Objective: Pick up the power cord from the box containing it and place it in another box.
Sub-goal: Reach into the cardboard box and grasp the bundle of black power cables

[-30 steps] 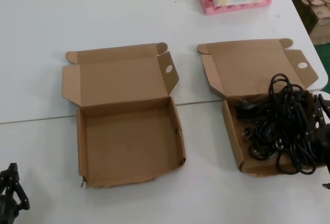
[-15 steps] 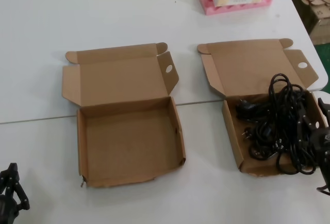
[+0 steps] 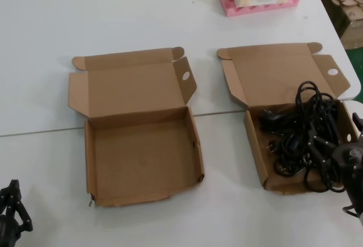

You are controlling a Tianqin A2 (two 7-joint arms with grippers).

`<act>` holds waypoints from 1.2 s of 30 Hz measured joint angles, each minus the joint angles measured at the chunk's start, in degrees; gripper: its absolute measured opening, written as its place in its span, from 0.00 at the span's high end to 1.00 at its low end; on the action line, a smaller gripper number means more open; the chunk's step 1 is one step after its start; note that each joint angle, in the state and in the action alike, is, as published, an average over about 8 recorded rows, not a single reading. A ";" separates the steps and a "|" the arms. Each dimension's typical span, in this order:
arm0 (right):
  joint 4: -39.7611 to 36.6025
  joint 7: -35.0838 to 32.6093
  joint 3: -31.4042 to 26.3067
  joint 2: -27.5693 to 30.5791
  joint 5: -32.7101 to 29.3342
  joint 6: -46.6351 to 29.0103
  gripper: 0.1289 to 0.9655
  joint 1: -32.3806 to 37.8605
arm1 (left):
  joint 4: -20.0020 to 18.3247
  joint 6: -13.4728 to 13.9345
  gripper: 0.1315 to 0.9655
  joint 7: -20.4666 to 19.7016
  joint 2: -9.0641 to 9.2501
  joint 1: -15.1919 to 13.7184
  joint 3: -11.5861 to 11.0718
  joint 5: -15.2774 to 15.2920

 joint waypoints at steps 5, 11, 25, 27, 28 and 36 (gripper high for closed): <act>-1.98 0.00 -0.18 -0.74 -0.16 -0.91 0.41 0.93 | 0.00 0.00 0.96 0.00 0.00 0.00 0.00 0.00; -4.58 0.00 -0.86 -1.43 -0.26 -1.32 0.41 2.18 | 0.00 0.00 0.96 0.00 0.00 0.00 0.00 0.00; -8.27 0.00 -0.95 -2.66 -0.19 -2.16 0.52 3.86 | 0.00 0.00 0.96 0.00 0.00 0.00 0.00 0.00; -8.60 0.00 -0.81 -2.84 -0.18 -2.38 0.52 4.02 | 0.00 0.00 0.96 0.00 0.00 0.00 0.00 0.00; -8.78 0.00 -0.75 -2.95 -0.17 -2.45 0.54 4.13 | 0.00 0.00 0.96 0.00 0.00 0.00 0.00 0.00; -10.10 0.00 -1.39 -3.54 -0.33 -1.35 0.70 5.00 | 0.00 0.00 0.96 0.00 0.00 0.00 0.00 0.00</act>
